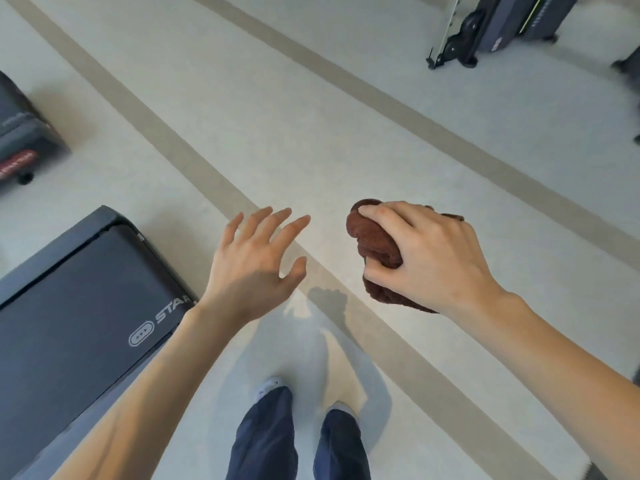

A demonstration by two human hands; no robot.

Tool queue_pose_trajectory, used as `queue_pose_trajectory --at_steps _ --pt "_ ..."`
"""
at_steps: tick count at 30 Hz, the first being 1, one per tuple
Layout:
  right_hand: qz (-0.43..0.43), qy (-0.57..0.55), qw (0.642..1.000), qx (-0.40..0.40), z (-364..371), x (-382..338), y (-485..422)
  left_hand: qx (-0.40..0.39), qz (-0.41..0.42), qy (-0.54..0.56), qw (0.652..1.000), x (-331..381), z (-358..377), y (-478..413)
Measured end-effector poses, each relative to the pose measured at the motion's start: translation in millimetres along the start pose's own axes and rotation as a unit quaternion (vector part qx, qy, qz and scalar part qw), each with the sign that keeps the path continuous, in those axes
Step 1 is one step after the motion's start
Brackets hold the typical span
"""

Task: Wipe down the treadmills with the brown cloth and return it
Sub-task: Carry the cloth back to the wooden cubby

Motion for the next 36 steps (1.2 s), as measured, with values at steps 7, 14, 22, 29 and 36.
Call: queue_pose_trajectory --at_steps 7,14,22,29,36 --pt "-0.030 -0.041 0.997 -0.064 -42.2 -19.3 -33.9 -0.008 -0.017 -0.003 1.000 -4.6 -72.1 9.8" --pt "-0.090 -0.039 0.992 -0.081 -60.8 -12.2 -96.4 -0.001 -0.043 -0.002 0.999 -21.7 -101.1 -15.2" --pt "-0.111 -0.052 0.991 -0.057 -57.5 8.2 -216.1 0.031 -0.061 -0.015 0.998 -70.3 -155.4 -99.5" --pt "-0.104 -0.039 0.994 0.000 -52.7 39.9 -309.2 0.106 -0.046 -0.020 0.993 -94.3 -195.5 -183.9" --pt "-0.095 -0.069 0.993 0.011 -17.0 91.8 -375.3 0.145 -0.066 0.002 0.987 -97.2 -179.8 -257.5"
Point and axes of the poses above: each hand's wrist, its own y-axis away from the middle knuckle, its own z-axis out of the palm, x = y × z, the point moved 5 cm from there along -y, towards the middle knuckle, and after that the axes turned 13 degrees about -z, right-handed, at the moved point
